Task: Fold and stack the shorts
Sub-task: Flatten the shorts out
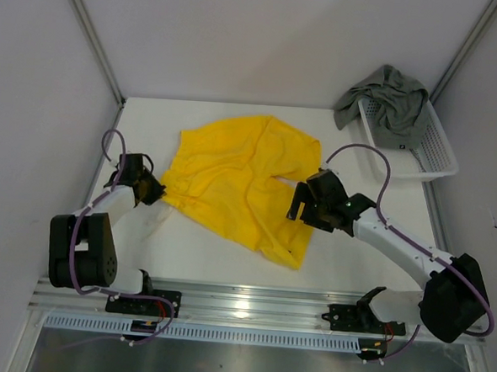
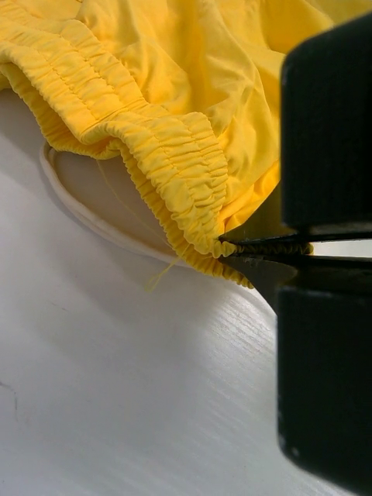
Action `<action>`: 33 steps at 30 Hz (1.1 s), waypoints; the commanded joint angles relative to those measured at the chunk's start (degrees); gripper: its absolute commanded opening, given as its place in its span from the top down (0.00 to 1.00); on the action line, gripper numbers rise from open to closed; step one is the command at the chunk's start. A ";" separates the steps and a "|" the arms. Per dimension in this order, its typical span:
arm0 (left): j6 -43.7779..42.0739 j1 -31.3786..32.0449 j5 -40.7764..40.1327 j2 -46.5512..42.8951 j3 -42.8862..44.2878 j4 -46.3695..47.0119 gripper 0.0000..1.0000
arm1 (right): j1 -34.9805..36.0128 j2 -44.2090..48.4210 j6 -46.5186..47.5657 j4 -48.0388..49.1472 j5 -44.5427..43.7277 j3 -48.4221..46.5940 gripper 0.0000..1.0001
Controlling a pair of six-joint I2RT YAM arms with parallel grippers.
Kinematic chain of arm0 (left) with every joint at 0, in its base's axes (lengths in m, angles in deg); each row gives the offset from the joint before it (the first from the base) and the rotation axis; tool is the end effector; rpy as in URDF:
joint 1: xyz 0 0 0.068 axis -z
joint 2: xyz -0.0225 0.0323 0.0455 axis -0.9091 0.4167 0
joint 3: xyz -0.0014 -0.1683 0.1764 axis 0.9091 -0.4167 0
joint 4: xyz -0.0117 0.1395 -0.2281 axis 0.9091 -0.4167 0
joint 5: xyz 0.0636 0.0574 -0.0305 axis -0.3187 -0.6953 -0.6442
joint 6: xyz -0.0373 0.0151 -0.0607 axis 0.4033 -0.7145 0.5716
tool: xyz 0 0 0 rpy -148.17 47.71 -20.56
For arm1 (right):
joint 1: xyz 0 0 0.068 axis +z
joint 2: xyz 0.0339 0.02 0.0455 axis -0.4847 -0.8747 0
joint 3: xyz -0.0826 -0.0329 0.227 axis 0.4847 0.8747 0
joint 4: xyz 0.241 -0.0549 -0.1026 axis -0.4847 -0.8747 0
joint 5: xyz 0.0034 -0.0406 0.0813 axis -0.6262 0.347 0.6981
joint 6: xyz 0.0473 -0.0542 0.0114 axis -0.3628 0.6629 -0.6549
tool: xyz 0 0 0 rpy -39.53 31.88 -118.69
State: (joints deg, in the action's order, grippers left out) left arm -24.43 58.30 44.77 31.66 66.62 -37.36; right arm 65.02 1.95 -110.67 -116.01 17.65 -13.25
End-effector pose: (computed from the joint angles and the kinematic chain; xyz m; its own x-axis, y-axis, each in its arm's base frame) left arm 0.2929 0.0329 0.1208 -0.5491 -0.7076 -0.4446 -0.5683 0.7063 -0.4222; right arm 0.2374 0.1646 0.1917 -0.8504 0.2121 -0.4816 0.0537 0.9454 0.3216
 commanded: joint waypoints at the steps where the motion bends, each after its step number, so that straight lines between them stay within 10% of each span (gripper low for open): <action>1: -1.14 -0.31 -0.59 0.85 1.63 1.42 1.00 | 3.25 5.72 1.01 1.23 4.93 4.79 0.16; 23: -3.78 -0.84 -1.38 4.28 3.04 3.00 1.00 | 8.00 4.69 -1.79 19.35 17.42 18.69 0.32; 29: -4.13 -0.93 -2.78 4.19 3.39 2.74 1.00 | 8.00 10.31 -4.96 16.37 17.17 21.51 0.94; 33: -4.04 -1.71 -2.78 4.90 4.09 2.30 1.00 | 7.83 15.41 -5.66 8.73 11.72 20.63 1.00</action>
State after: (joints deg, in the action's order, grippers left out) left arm -27.01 58.00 44.33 35.81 68.44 -35.77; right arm 72.87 13.93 -114.96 -102.41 33.24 8.09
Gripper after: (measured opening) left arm 0.011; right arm 0.006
